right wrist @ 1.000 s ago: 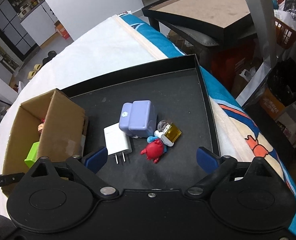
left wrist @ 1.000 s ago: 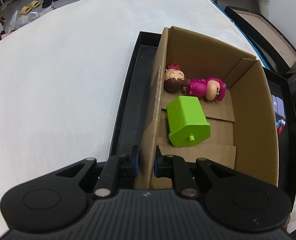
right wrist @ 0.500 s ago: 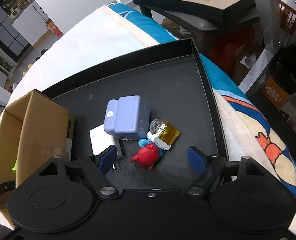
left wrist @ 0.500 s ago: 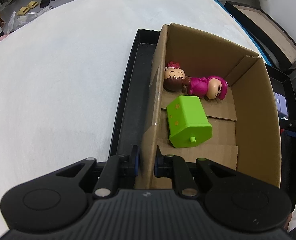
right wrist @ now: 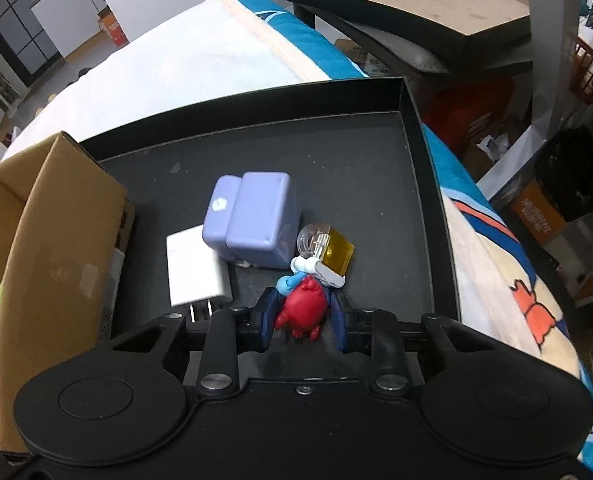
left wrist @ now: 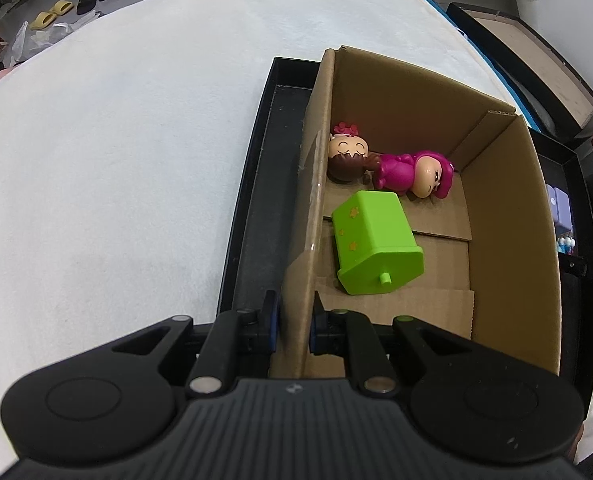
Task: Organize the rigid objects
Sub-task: 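Move the right gripper to the red figure and grasp it, then lift the red figure and carry it over the box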
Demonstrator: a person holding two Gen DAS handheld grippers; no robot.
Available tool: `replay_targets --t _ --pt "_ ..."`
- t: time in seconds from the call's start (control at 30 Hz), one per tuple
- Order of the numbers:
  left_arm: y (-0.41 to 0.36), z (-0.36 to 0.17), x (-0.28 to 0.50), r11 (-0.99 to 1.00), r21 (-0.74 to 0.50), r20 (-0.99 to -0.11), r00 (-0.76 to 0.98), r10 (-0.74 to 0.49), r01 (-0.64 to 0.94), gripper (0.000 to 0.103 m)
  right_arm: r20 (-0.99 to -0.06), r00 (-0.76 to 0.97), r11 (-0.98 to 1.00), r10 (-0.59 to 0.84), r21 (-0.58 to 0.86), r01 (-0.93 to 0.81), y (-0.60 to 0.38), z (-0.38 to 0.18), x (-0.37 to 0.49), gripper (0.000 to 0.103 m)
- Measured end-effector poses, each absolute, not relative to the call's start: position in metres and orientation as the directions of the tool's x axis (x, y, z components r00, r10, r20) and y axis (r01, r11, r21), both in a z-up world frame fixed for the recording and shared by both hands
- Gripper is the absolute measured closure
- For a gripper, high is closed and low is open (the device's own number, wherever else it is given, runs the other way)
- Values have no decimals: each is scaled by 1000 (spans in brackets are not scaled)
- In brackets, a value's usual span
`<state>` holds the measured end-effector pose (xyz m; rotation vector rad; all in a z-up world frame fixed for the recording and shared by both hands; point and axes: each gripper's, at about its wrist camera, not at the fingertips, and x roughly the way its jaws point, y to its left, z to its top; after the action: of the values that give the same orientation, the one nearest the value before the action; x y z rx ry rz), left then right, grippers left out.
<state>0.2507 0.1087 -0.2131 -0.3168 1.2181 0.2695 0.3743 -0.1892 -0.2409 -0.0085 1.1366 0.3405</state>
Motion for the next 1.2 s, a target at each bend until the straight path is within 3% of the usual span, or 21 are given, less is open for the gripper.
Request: replay_targets --t 0.3,0.57,1.2 --pt "109 -213 249 925 -105 -944 330 23 -364 89 -891 359 953 278 208 -220 -205 -233 366 78" --pt "111 -212 248 928 -115 -942 335 11 -356 89 -866 333 926 373 324 -193 -220 -216 360 78" --pt "113 -213 244 935 -143 -936 350 -21 -326 88 -884 358 944 301 224 -241 -196 -190 339 78"
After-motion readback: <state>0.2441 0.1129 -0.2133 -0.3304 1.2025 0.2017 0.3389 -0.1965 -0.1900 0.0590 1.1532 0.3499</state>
